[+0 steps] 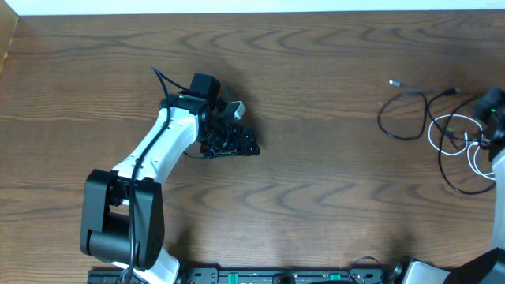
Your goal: Untangle cables
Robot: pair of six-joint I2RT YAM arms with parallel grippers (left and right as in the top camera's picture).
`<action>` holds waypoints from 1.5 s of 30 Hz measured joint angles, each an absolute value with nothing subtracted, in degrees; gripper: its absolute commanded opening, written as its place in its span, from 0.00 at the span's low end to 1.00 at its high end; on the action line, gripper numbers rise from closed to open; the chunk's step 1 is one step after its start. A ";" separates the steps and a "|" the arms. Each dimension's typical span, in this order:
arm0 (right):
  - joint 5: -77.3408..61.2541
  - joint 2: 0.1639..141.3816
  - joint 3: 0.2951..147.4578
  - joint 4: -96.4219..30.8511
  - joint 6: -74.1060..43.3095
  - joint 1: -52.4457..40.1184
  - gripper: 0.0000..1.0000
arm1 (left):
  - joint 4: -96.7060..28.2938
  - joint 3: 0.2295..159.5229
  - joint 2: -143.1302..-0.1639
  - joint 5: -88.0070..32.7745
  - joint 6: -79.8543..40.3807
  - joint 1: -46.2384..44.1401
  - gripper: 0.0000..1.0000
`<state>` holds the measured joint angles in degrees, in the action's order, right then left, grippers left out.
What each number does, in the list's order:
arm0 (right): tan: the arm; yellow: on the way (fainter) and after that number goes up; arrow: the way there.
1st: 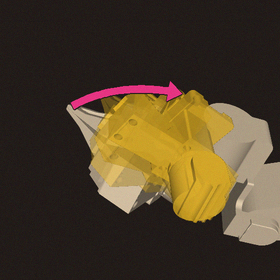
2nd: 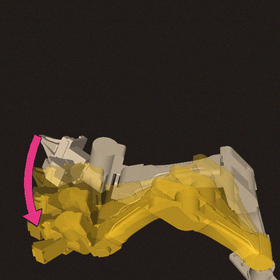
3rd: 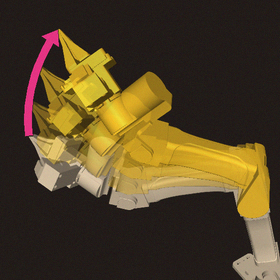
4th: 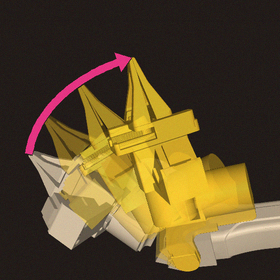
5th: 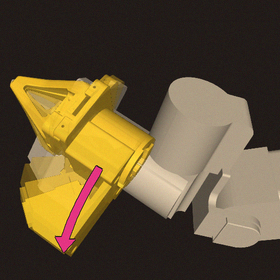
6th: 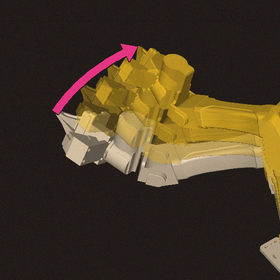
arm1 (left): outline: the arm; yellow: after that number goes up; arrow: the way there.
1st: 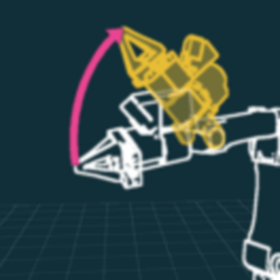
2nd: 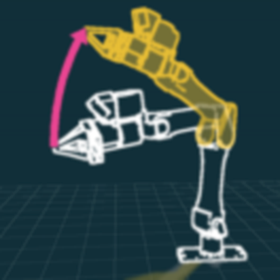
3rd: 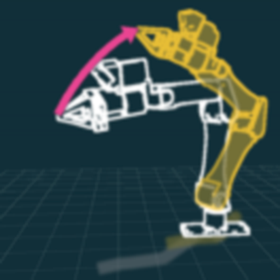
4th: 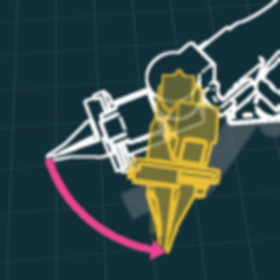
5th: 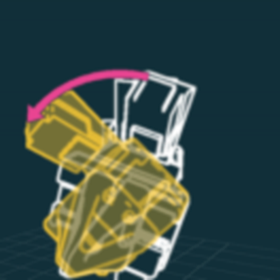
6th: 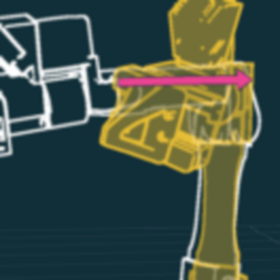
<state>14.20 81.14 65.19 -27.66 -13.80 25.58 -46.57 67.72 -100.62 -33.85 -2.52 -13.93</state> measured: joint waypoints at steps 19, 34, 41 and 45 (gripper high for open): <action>0.25 81.14 65.19 -21.85 -20.43 34.39 0.75 | -47.37 67.72 -100.62 -33.67 -2.52 -13.93 0.84; -25.67 81.38 65.19 -30.48 -17.37 23.94 0.75 | -37.80 67.70 -100.62 -30.09 -4.34 -13.93 0.98; -23.42 84.82 65.21 -33.01 -11.03 11.33 0.75 | -41.69 67.75 -100.62 -16.69 -9.61 -13.87 0.98; -19.35 88.38 65.21 -34.26 -9.52 5.78 0.99 | -49.30 68.93 -100.62 -7.40 -12.25 -12.95 0.99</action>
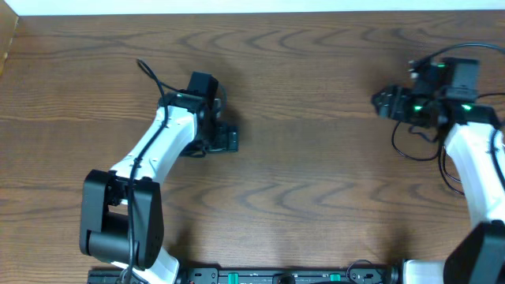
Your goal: Untangle cables
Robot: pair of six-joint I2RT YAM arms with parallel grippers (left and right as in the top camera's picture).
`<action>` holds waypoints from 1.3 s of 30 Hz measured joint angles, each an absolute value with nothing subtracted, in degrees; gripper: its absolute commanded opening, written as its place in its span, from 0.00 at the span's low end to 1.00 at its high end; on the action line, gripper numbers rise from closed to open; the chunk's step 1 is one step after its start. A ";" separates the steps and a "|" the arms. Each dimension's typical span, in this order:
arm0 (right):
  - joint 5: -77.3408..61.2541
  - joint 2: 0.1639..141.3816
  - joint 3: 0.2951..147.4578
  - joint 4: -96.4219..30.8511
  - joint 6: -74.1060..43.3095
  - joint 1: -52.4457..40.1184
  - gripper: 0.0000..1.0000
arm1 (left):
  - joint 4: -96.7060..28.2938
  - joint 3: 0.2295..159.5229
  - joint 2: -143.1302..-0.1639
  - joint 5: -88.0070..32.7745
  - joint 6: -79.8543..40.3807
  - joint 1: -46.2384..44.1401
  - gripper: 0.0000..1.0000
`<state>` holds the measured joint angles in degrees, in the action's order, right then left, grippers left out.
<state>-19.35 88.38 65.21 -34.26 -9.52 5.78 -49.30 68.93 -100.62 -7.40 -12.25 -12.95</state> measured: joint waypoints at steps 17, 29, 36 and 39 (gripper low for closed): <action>-9.02 95.09 65.21 -51.00 -8.49 -3.62 0.99 | -68.60 74.63 -99.94 1.43 -18.70 -7.31 0.99; -6.17 76.79 59.09 -47.81 -8.47 -3.66 0.99 | -56.16 58.24 -80.97 -0.75 -18.50 -10.83 0.99; -5.26 52.45 45.56 -40.71 -8.49 -3.68 0.99 | -46.50 47.53 -54.06 -1.34 -16.73 -13.76 0.99; -5.08 43.55 41.71 -39.86 -8.47 -3.68 0.99 | -46.00 46.54 -42.85 0.86 -16.73 -13.76 0.99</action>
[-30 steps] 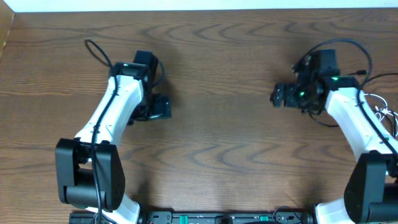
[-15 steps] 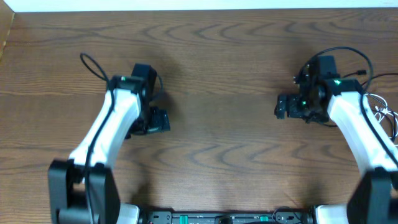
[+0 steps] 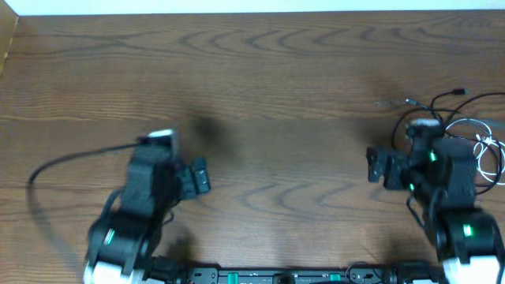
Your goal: Untangle cables
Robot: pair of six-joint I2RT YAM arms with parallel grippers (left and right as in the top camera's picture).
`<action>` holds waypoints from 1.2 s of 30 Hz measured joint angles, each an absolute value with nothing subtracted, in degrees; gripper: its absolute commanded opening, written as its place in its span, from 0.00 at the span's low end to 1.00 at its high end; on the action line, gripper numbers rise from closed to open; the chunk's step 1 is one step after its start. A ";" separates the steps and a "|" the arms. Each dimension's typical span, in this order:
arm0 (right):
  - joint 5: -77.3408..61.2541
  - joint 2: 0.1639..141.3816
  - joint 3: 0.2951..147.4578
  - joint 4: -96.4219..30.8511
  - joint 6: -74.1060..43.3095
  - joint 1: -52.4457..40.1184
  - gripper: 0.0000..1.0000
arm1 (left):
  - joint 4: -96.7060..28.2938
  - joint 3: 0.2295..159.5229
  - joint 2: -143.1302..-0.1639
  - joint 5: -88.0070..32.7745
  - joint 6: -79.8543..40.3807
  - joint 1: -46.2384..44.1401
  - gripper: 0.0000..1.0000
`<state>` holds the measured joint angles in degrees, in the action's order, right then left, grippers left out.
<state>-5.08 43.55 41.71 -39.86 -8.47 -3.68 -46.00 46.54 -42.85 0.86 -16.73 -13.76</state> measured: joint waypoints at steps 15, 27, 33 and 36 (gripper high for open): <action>-4.62 34.48 39.70 -50.28 -8.47 -3.68 0.99 | -46.17 46.46 -24.60 3.40 -16.73 -13.74 0.99; -4.60 34.48 39.66 -54.74 -8.47 -3.68 0.99 | -46.19 46.46 -24.60 3.40 -16.73 -13.74 0.99; -4.60 34.48 39.66 -55.05 -8.47 -3.68 0.99 | -46.19 46.46 -24.60 3.40 -16.73 -13.74 0.99; -4.60 34.48 39.66 -55.05 -8.47 -3.68 0.99 | -46.19 46.46 -24.60 3.40 -16.73 -13.74 0.99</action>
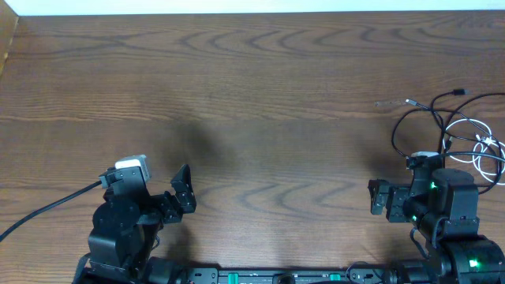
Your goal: Untangle cables
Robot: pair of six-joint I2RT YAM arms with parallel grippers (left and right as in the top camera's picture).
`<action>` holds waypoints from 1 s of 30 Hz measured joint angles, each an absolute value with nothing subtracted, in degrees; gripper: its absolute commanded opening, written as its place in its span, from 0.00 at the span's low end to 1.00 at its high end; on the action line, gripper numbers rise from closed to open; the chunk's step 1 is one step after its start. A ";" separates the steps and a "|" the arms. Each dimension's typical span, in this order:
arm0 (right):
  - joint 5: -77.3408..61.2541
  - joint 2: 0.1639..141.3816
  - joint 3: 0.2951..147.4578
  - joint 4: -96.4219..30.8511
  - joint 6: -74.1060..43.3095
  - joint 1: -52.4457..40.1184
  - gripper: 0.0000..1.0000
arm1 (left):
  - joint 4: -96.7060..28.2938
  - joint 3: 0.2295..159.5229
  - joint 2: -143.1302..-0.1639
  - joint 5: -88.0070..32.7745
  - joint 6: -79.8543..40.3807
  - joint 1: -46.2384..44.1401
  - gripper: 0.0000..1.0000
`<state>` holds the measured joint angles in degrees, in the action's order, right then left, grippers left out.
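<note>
A thin black cable (pixel 401 128) loops on the wooden table (pixel 284 95) at the far right, its plug ends (pixel 458 92) pointing toward the back. It crosses a white cable (pixel 476 148) that curls beside it near the right edge. My right gripper (pixel 376 197) stands open and empty near the front edge, in front of the cables and not touching them. Far from the cables, at the front left, my left gripper (pixel 185 192) is open and holds nothing.
A black lead (pixel 47 209) from the left arm trails over the table toward the front left corner. A dark rail (pixel 268 277) runs along the front edge between the two arm bases. The back edge meets a white wall.
Both arms have drawn back toward the front edge, each gripper now lower in the overhead view. The cables lie about where they were.
The left gripper stood mid-table on the left while the right sat at the right edge by the cables. Then the right gripper was over the black cable. Afterwards both arms were nearer the front, and the black cable's ends now lie shifted from where they first lay.
</note>
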<state>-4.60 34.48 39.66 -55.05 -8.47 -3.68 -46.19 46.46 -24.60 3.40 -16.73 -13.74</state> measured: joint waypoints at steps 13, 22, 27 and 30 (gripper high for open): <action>-3.60 27.07 33.91 -47.94 -8.45 -4.97 0.99 | -46.22 46.41 -24.60 3.40 -16.73 -13.74 0.99; -3.40 12.80 19.44 -22.55 -8.51 -8.95 0.99 | -46.19 46.39 -24.60 3.42 -16.73 -13.74 0.99; -3.36 7.09 10.90 -6.52 -8.45 -9.63 0.99 | -46.22 46.30 -24.60 3.42 -16.73 -13.74 0.99; -3.18 4.60 7.29 -0.25 -8.45 -9.91 0.99 | -46.19 46.30 -24.60 3.42 -16.73 -13.74 0.99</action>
